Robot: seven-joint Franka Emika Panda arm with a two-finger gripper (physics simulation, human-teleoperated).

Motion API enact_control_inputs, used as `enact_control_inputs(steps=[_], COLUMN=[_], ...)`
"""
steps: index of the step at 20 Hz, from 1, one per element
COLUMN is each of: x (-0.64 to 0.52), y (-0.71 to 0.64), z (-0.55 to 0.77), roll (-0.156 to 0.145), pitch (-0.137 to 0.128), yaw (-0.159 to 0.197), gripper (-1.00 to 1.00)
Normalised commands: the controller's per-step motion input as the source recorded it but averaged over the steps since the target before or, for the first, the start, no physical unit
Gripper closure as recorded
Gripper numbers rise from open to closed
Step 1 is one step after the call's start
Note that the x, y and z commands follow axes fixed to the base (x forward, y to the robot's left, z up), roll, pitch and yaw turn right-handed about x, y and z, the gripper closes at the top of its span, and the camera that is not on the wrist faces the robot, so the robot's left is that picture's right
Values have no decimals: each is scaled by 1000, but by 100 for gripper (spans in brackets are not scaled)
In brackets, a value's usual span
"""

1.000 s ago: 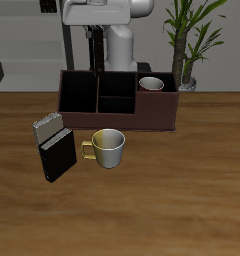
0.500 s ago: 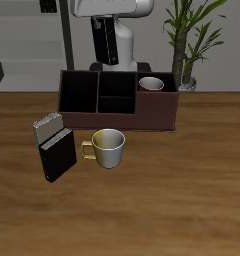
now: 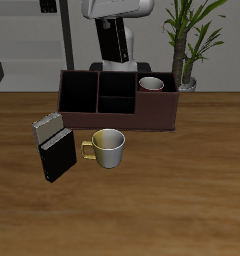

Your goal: Place the red mug into the back desk caddy's right compartment and place the left black book into the back desk caddy's back compartment and place the right black book into the back desk caddy's front compartment

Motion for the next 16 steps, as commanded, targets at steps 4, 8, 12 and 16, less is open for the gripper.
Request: enact_control_inputs(steps=[4, 8, 12, 16], x=[-314, -224, -186, 87], y=[-97, -225, -198, -158], z=[-233, -93, -27, 232], roll=[-70, -55, -97, -82], pitch=[49, 3, 6, -28], yaw=[139, 92, 201, 173], gripper=[100, 100, 100, 100])
